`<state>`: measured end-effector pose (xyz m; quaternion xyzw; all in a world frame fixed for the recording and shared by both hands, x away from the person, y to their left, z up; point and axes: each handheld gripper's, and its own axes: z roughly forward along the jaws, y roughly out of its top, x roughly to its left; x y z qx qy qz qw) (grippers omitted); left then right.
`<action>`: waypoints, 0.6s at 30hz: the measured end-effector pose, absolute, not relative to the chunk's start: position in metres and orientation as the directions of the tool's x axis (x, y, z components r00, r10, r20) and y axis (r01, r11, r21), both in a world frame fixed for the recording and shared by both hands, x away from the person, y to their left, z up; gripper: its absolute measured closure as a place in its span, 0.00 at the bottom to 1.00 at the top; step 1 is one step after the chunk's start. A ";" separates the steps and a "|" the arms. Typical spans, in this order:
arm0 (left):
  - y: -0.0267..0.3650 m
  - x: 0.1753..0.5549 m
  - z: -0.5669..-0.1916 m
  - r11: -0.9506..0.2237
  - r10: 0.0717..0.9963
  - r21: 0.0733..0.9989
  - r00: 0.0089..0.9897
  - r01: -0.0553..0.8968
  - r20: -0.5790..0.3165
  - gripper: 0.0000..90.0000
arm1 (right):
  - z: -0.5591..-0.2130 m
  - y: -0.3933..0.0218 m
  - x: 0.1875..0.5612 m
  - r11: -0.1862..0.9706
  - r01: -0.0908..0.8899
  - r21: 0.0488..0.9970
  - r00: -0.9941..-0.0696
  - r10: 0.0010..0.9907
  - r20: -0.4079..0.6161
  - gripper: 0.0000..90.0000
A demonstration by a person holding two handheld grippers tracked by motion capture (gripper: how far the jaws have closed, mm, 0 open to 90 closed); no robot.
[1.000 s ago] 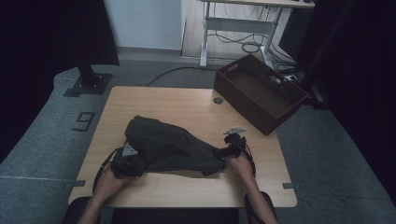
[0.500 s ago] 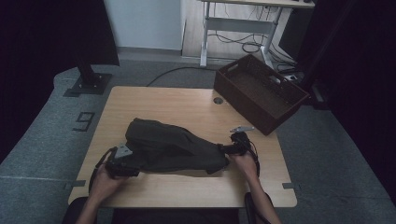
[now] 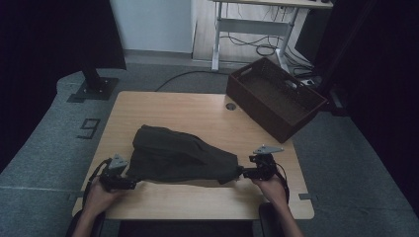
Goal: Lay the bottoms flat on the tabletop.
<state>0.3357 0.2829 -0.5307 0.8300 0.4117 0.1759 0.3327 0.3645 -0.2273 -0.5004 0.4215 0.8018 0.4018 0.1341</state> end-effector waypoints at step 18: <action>0.274 0.343 -0.538 -0.488 0.763 0.661 0.646 0.571 0.005 0.41 | -0.517 -0.207 0.342 0.436 0.544 0.717 -0.691 0.718 0.087 0.75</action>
